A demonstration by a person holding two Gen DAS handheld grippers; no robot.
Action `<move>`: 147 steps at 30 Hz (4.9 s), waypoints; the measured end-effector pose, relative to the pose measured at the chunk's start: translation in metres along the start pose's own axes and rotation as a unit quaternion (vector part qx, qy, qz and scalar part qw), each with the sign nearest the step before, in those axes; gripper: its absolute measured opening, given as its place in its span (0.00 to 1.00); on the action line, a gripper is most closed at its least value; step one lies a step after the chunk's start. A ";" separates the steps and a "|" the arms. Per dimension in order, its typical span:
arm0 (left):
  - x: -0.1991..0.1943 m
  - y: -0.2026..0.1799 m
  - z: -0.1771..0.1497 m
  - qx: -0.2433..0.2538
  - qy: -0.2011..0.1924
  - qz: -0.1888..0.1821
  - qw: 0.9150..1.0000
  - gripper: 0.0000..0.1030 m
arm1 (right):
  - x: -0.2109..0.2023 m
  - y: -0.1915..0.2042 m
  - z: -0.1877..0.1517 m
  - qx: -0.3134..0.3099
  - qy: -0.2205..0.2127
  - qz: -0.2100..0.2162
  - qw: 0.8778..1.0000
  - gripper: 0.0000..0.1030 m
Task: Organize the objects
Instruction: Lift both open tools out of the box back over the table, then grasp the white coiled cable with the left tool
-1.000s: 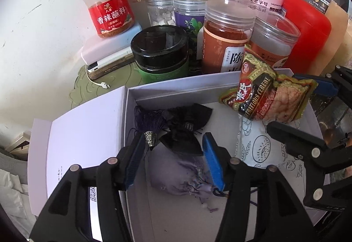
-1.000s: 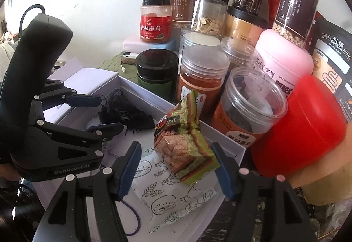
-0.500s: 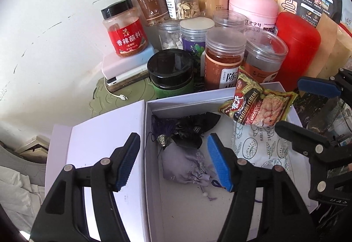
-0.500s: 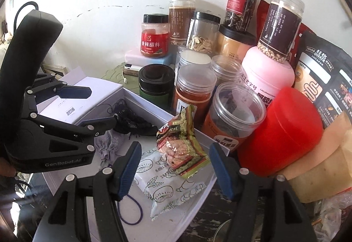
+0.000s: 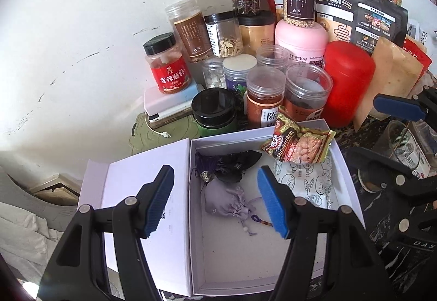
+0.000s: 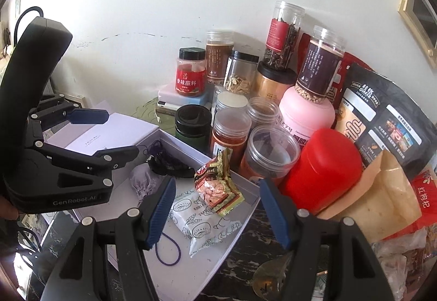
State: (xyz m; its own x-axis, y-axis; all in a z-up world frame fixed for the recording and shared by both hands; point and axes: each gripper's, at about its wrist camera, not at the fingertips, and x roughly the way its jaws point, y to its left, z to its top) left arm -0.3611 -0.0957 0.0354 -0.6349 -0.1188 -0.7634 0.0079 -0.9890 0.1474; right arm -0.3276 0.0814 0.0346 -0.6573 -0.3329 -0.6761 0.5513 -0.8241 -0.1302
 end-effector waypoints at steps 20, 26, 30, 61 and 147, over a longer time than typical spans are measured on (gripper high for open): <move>-0.095 -0.025 -0.016 0.006 -0.036 -0.004 0.999 0.60 | -0.086 0.011 -0.022 0.003 -0.038 -0.012 0.999 0.63; -0.122 -0.038 -0.030 0.010 -0.045 -0.009 0.999 0.61 | -0.112 0.015 -0.037 0.003 -0.045 -0.014 0.999 0.63; -0.137 -0.045 -0.042 0.012 -0.048 -0.011 0.999 0.62 | -0.124 0.018 -0.046 0.004 -0.048 -0.015 0.999 0.63; -0.197 -0.072 -0.169 -0.007 -0.028 -0.025 0.999 0.65 | -0.175 0.064 -0.149 0.002 -0.032 0.020 0.999 0.63; -0.091 -0.071 -0.309 -0.043 0.085 -0.143 0.985 0.53 | -0.109 0.076 -0.279 0.063 0.074 0.059 0.994 0.45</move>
State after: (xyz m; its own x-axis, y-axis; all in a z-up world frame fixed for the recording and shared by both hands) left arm -0.0649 -0.0413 -0.0997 -0.4819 0.1602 -0.8614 -0.0822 -0.9871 -0.1376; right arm -0.0708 0.1830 -0.1041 -0.5042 -0.3668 -0.7818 0.5445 -0.8377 0.0418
